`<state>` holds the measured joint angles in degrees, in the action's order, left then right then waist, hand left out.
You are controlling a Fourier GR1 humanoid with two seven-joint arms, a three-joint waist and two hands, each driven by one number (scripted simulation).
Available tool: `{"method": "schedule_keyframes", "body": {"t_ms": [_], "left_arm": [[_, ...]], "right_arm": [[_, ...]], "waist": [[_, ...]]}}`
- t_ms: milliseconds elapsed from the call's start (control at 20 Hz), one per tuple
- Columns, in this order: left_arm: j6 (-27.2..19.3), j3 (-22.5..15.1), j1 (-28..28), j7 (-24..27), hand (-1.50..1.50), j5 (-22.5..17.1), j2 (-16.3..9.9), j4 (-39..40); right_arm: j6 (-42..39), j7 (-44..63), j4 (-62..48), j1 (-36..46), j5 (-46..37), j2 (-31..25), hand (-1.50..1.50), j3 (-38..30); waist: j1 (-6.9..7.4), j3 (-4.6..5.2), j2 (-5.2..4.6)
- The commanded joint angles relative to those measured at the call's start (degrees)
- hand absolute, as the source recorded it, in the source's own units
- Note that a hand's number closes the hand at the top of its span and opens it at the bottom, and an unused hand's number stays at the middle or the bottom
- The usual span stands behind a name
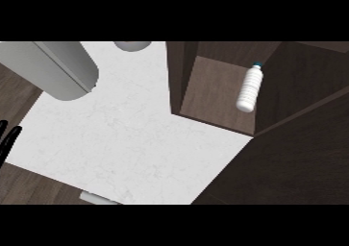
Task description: Pick up the bottled water, place it into the cabinet and close the cabinet
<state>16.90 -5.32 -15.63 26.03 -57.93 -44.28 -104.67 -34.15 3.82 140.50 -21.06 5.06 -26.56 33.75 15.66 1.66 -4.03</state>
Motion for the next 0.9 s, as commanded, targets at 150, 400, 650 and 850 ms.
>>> {"method": "schedule_keyframes", "body": {"t_ms": [150,400,650,850], "left_arm": [[0.61,0.37,1.07,-0.14,-1.50,-0.41,-0.20,0.07],[1.19,0.22,0.84,-0.73,-1.50,-1.04,-0.40,0.76],[1.17,0.45,1.52,-0.79,-1.50,-0.86,-0.41,1.50],[2.20,0.70,1.60,-1.08,-1.50,-1.03,-0.99,2.15]], "right_arm": [[3.81,5.04,-3.54,1.89,5.04,5.47,1.50,3.76],[4.77,8.23,-4.64,8.08,2.84,6.37,1.50,-0.65],[5.59,14.12,-9.19,15.98,1.97,7.63,1.50,-3.12],[6.85,18.00,-15.03,22.11,2.56,10.28,1.50,-4.53]], "waist": [[0.14,-0.30,-0.73],[0.43,-0.25,-0.09],[-0.11,-0.34,0.23],[0.22,-0.42,0.34]]}}
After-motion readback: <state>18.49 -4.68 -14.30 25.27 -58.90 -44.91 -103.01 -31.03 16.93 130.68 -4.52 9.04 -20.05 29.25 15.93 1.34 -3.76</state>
